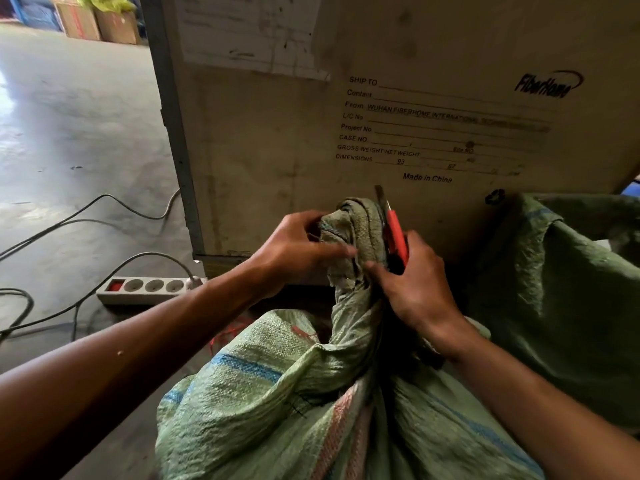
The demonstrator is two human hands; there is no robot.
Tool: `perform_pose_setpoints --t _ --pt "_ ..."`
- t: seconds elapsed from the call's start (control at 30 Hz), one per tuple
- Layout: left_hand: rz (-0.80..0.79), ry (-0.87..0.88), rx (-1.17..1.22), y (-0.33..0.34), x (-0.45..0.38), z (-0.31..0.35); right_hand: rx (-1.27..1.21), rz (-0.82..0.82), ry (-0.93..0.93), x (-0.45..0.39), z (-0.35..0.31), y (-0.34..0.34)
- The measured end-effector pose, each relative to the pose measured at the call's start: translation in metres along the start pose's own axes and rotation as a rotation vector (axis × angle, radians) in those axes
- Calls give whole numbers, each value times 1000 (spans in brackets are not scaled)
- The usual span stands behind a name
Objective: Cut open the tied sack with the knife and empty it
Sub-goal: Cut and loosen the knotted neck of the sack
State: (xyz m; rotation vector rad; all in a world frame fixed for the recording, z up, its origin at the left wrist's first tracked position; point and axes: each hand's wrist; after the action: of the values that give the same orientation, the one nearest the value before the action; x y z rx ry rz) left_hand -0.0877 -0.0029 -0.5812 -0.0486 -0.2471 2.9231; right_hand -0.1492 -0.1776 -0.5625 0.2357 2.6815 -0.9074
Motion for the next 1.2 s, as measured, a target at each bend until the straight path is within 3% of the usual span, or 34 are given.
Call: perform_pose_setpoints --t 0.1,0.23,0.47,0.57,0.67,0.8,0.93,1.07,1.1,1.2 --pt "31 78 -262 -9 -2 -7 -82 -27 5 -2 11 -1" --pt "-23 80 -314 -19 -1 -9 -119 -79 67 -3 20 -4" --pt "-115 -128 -29 -20 3 3 -311 -147 35 2 13 -4" --pt "-18 -178 -70 -21 1 1 -292 -18 -28 -1 8 -4" --pt "-87 -144 20 -29 0 -3 -205 90 -23 -16 10 -19" --pt "-202 -68 74 -35 0 -6 -217 -154 85 -25 15 -32" --pt "59 15 -134 -26 -5 -4 -237 -130 60 -20 13 -19" --pt "262 53 -554 -18 -6 3 -266 -93 69 -20 3 -16" --pt "245 19 -499 -17 -7 6 -273 -90 75 -20 2 -17" --pt "-2 -217 54 -17 -2 17 -290 -84 97 -19 1 -17"
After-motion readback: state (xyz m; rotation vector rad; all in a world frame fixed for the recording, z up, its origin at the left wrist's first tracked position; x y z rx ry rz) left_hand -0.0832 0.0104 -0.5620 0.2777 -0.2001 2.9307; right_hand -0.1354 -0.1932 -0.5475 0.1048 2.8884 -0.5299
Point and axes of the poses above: each hand's wrist, its own x-axis away from the middle knuckle, its own y-axis out of the palm, z = x × y, and after that the axes turned 7 degrees about -y, right-handed
